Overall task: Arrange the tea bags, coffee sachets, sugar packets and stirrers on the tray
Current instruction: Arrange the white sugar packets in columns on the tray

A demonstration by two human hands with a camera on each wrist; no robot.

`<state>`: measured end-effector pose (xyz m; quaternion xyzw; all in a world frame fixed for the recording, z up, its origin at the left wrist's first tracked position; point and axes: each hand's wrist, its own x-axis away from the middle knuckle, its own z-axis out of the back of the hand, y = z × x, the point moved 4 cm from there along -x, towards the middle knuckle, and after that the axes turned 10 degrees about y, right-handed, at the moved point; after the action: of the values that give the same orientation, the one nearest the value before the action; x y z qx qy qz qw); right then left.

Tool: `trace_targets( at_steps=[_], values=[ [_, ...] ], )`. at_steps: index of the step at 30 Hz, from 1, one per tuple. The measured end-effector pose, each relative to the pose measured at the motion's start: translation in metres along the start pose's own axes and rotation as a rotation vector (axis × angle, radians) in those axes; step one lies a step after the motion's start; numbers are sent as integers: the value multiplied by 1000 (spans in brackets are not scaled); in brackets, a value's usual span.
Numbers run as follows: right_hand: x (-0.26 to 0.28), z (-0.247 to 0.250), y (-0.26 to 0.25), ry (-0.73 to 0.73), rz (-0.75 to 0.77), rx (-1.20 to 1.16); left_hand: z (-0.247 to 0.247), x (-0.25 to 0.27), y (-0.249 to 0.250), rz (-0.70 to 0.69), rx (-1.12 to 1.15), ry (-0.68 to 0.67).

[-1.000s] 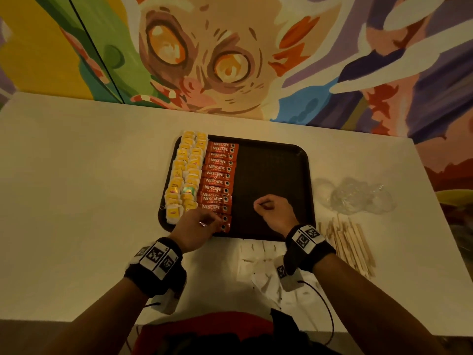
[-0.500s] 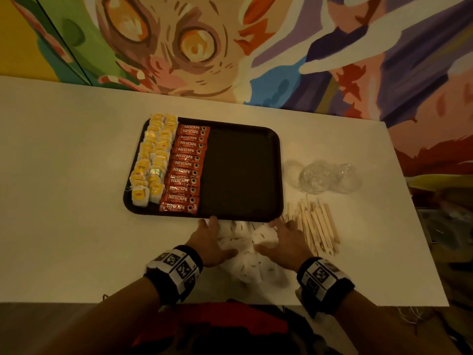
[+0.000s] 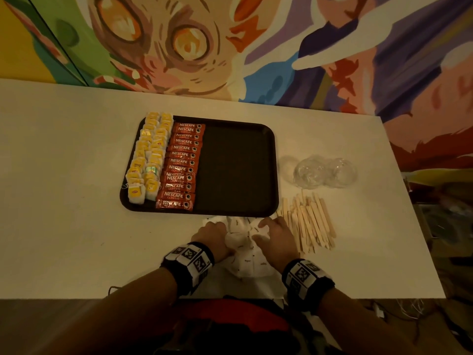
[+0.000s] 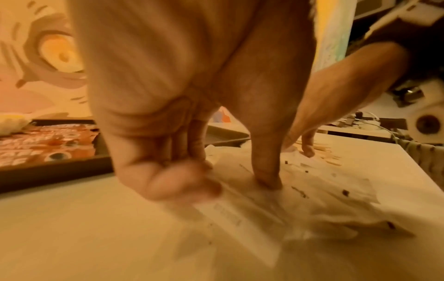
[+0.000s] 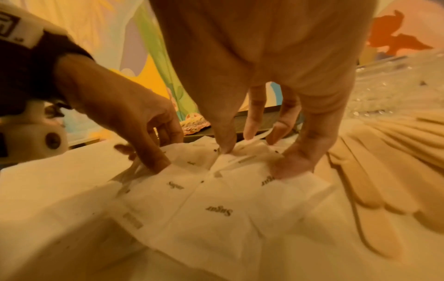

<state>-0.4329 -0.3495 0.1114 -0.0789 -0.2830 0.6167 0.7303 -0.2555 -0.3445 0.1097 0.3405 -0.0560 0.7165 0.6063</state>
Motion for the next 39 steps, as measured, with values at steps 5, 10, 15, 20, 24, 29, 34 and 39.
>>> trace_targets(
  at_steps=[5, 10, 15, 20, 24, 29, 34, 39],
  values=[
    [-5, 2, 7, 59, -170, -243, 5, -8, -12, 79, 145, -57],
    [-7, 0, 10, 7, -248, -290, 9, -9, -13, 35, 289, -104],
    [-10, 7, 9, 10, -214, -275, 26, -4, -21, -50, 474, -178],
    [-13, 12, 8, 25, -230, -381, 47, 3, -35, -50, 691, -155],
    [-15, 21, 3, 36, -223, -401, 55, 5, -41, -30, 827, -96],
    [-20, 38, -14, 65, -182, -493, 60, 10, -37, 1, 1046, -10],
    [-20, 37, -53, -108, -142, -815, 64, 10, -36, 0, 1098, 41],
    [-23, 23, -87, -173, -9, -786, 71, 10, -32, -24, 1047, 39]
  ],
)
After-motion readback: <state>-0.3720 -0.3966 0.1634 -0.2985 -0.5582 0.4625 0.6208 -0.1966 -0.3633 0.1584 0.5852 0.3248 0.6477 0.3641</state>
